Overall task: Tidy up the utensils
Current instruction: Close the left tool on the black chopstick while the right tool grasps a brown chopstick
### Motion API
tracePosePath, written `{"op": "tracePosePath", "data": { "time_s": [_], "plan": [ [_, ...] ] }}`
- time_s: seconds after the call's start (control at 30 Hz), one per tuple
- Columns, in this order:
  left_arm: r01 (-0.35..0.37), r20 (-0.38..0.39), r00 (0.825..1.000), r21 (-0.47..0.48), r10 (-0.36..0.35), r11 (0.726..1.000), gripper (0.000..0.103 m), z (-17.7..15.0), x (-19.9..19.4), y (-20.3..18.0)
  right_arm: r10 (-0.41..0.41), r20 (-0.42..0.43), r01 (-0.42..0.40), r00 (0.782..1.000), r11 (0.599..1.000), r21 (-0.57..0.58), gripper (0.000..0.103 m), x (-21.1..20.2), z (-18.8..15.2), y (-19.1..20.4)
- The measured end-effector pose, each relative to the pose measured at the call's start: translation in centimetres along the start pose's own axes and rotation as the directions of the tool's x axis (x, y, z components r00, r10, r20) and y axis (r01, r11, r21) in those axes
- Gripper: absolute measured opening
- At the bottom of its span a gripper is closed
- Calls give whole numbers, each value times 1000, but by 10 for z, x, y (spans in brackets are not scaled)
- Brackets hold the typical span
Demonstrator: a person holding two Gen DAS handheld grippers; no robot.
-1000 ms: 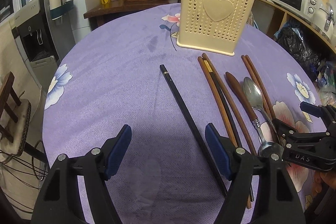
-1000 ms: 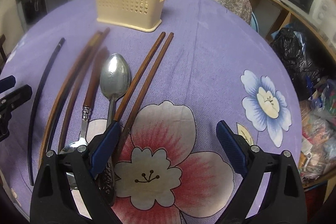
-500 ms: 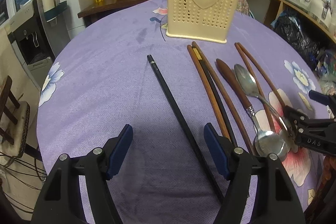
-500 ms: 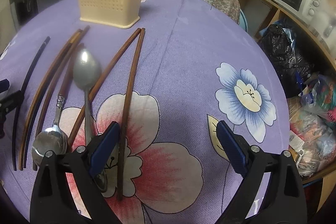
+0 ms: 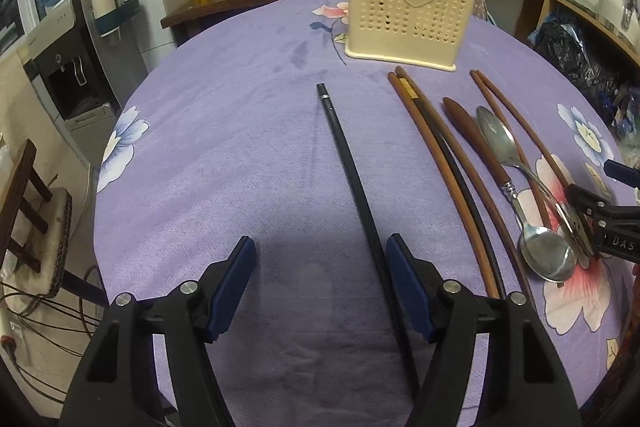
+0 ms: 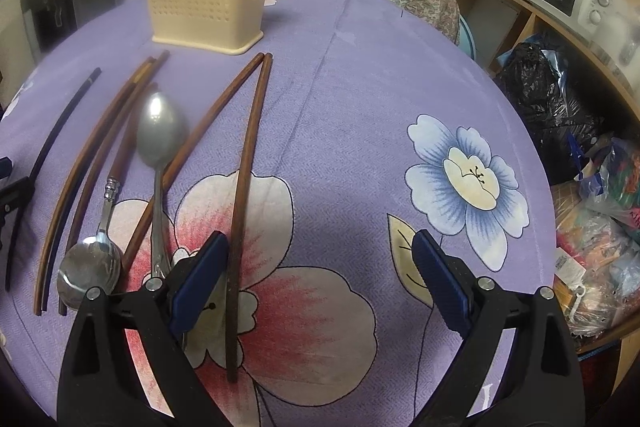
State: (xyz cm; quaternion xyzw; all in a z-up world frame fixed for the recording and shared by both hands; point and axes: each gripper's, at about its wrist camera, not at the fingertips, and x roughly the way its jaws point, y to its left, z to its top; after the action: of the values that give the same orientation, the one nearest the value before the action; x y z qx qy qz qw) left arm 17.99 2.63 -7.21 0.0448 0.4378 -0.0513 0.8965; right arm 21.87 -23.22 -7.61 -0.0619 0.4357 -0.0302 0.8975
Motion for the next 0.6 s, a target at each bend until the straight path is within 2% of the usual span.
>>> {"op": "tracePosePath", "data": {
  "time_s": [0.07,0.2,0.3,0.37,0.43,0.6],
  "plan": [
    [10,2,1000,-2,-10,1000,68,5,0,2,18,20,-18,1000,1000,-1,91,-2,3,1],
    [41,40,998,-17,-40,999,68,25,0,9,147,86,-150,985,988,39,87,-10,20,-7],
    [54,48,997,-34,-52,998,68,48,6,14,198,104,-204,975,977,55,82,-4,40,-12],
    [60,43,997,-37,-59,997,66,57,11,13,206,98,-212,974,976,54,76,6,54,-12],
    [70,33,997,-39,-69,997,61,65,17,12,239,90,-245,967,967,63,64,16,63,-13],
    [63,-7,998,-37,-63,997,53,73,36,5,284,48,-287,958,954,84,50,47,86,-8]
  ]
}}
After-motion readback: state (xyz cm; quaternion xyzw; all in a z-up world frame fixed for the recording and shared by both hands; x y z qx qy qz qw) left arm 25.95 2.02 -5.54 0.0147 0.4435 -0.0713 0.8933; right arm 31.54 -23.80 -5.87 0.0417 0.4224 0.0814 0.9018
